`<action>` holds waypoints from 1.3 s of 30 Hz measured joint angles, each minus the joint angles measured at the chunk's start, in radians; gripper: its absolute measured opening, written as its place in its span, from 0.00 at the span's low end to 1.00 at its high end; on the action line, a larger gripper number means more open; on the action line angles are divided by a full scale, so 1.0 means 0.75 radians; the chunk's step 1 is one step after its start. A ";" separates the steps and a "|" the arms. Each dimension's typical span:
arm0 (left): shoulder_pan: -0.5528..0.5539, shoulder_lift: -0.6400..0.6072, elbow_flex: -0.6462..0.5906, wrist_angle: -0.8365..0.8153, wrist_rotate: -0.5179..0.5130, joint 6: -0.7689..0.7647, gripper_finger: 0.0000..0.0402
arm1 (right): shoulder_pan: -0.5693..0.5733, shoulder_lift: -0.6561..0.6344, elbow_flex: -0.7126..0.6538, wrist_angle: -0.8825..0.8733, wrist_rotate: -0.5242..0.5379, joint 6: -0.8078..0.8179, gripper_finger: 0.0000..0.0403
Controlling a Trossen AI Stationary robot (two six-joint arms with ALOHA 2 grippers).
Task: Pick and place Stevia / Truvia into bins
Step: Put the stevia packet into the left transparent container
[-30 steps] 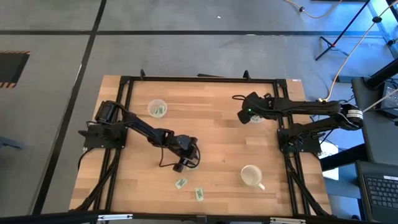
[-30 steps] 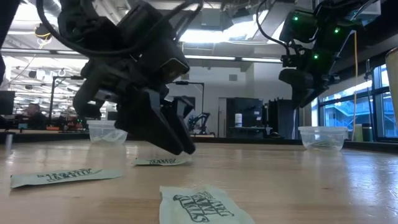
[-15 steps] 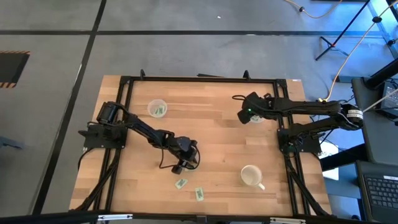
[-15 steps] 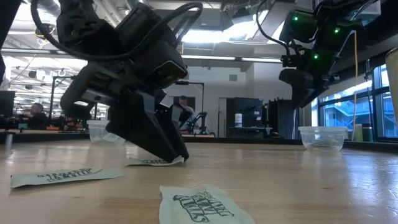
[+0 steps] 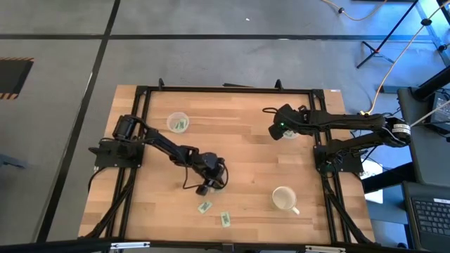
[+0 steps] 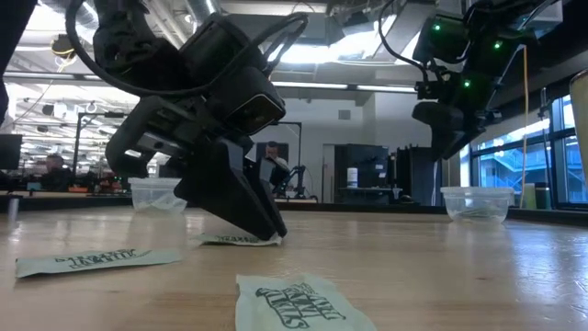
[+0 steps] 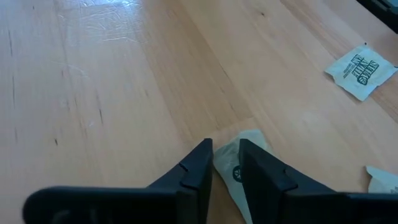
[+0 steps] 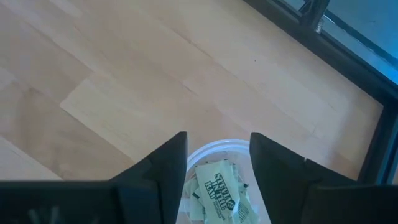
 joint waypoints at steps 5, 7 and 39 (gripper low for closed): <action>0.008 0.001 -0.001 0.002 0.007 0.005 0.11 | 0.000 0.000 0.000 -0.001 0.000 0.000 0.44; 0.008 0.002 -0.001 0.002 0.005 0.005 0.08 | 0.000 0.000 0.000 -0.002 0.000 -0.001 0.44; 0.460 -1.041 -0.010 -1.127 -0.352 0.100 0.01 | -0.001 0.001 0.000 0.001 0.000 -0.030 0.44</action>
